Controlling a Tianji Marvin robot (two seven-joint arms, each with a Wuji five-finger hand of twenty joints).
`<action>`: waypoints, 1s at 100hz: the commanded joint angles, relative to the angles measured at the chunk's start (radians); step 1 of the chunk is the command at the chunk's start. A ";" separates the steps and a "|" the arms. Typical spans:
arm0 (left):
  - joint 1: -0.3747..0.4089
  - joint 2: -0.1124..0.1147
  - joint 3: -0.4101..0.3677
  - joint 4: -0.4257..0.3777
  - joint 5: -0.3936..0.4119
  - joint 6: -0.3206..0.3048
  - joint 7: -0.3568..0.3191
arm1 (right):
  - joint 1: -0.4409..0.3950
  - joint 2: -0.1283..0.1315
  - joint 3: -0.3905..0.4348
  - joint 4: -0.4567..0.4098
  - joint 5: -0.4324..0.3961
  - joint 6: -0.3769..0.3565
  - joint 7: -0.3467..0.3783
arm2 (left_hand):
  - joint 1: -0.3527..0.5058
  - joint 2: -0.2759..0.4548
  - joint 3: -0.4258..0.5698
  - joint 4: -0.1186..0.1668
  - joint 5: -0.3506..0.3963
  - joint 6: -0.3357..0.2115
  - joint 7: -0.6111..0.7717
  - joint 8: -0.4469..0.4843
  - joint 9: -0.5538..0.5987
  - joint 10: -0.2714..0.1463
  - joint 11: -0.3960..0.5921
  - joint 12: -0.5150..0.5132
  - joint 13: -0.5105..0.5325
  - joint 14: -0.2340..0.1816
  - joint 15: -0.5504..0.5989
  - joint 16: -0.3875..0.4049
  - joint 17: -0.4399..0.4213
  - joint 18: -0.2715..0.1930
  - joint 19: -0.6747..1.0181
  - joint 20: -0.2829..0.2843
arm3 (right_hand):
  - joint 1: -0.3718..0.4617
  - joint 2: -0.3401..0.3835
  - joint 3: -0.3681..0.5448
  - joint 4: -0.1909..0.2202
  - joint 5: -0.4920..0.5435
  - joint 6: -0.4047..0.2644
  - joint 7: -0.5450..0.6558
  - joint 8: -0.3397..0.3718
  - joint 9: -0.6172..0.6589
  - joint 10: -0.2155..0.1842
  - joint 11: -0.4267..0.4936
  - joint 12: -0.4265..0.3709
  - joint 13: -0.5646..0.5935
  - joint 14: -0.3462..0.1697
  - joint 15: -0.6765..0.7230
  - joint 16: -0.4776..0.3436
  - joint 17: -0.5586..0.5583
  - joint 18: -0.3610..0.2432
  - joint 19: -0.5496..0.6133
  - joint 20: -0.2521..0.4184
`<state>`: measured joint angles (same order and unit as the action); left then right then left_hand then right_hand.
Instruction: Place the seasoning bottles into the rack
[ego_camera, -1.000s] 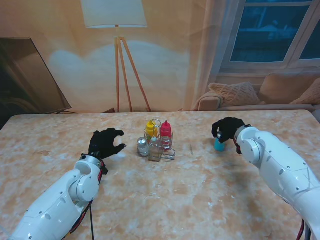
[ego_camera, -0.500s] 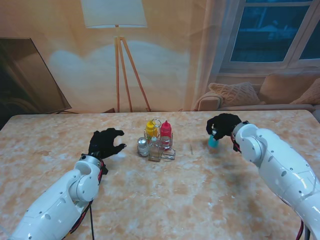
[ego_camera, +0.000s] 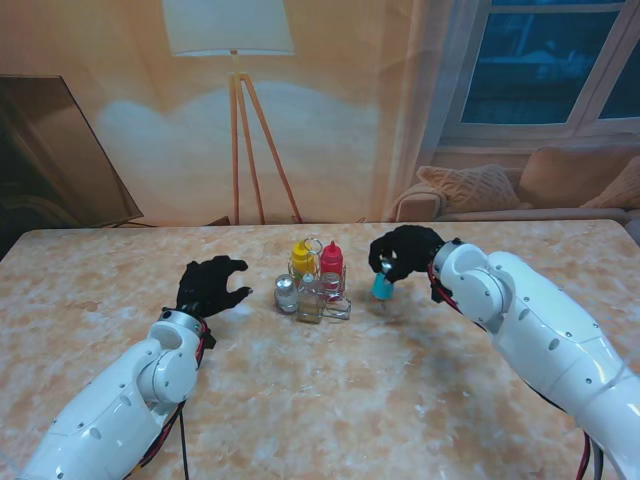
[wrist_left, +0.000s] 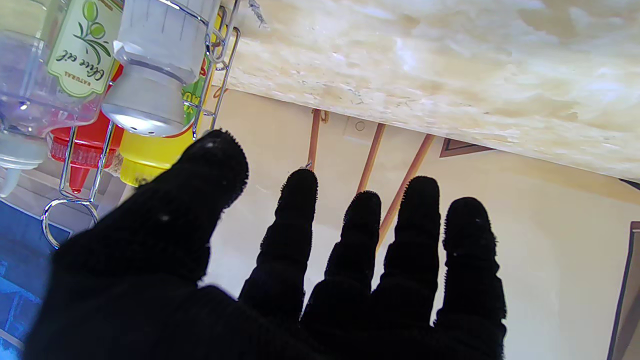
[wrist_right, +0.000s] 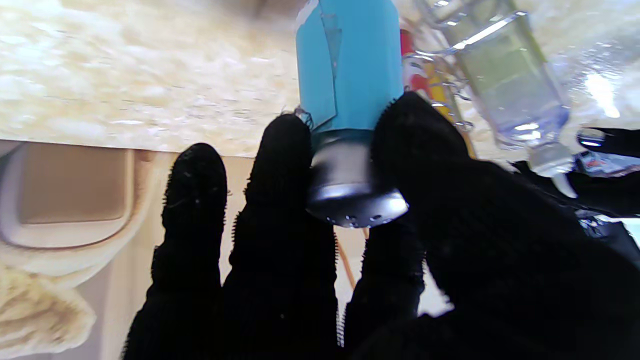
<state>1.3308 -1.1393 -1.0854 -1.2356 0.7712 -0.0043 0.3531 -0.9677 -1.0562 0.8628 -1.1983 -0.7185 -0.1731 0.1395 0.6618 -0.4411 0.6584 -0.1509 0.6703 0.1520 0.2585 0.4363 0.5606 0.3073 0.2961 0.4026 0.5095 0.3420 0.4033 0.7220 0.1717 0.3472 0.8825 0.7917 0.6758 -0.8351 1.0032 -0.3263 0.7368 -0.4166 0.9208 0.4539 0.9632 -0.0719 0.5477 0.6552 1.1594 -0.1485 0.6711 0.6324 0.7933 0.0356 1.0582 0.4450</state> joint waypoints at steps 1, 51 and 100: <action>0.003 -0.002 -0.004 -0.004 0.001 -0.002 -0.008 | 0.021 -0.031 -0.026 -0.004 0.009 -0.009 0.009 | -0.001 -0.016 0.029 0.017 -0.001 0.005 0.011 0.008 -0.033 0.009 0.001 0.009 -0.015 -0.008 0.012 0.025 -0.006 -0.003 0.007 0.005 | 0.073 0.029 0.050 0.008 0.052 -0.040 0.112 0.012 0.099 -0.098 0.103 0.077 0.041 -0.089 0.040 0.039 0.014 -0.016 0.023 0.021; 0.005 -0.002 -0.010 -0.003 0.002 -0.006 -0.005 | 0.087 -0.070 -0.150 0.018 0.124 0.025 0.011 | 0.000 -0.017 0.028 0.018 0.000 0.005 0.012 0.008 -0.033 0.010 0.001 0.009 -0.015 -0.007 0.012 0.025 -0.005 -0.002 0.007 0.006 | 0.041 0.031 0.040 0.003 0.054 -0.056 0.137 0.010 0.106 -0.094 0.121 0.089 0.054 -0.096 0.065 0.051 0.023 -0.012 0.029 0.034; 0.003 -0.002 -0.010 0.000 0.003 -0.006 -0.004 | 0.103 -0.091 -0.215 0.045 0.125 0.076 -0.029 | 0.002 -0.018 0.029 0.018 0.005 0.007 0.015 0.010 -0.032 0.009 0.001 0.009 -0.016 -0.009 0.012 0.025 -0.005 -0.003 0.008 0.006 | -0.010 0.025 0.031 -0.004 0.071 -0.050 0.168 0.015 0.112 -0.079 0.165 0.107 0.068 -0.101 0.114 0.071 0.030 0.007 0.050 0.056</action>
<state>1.3319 -1.1395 -1.0941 -1.2346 0.7722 -0.0083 0.3589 -0.8592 -1.1349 0.6567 -1.1540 -0.5855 -0.1087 0.1008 0.6618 -0.4411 0.6584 -0.1509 0.6704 0.1521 0.2585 0.4363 0.5606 0.3073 0.2962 0.4027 0.5095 0.3420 0.4033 0.7220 0.1718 0.3471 0.8825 0.7917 0.6357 -0.8351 1.0006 -0.3266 0.7394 -0.4448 0.9574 0.4534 0.9760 -0.0702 0.5874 0.6812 1.1896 -0.1624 0.7517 0.6692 0.8065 0.0370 1.0748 0.4784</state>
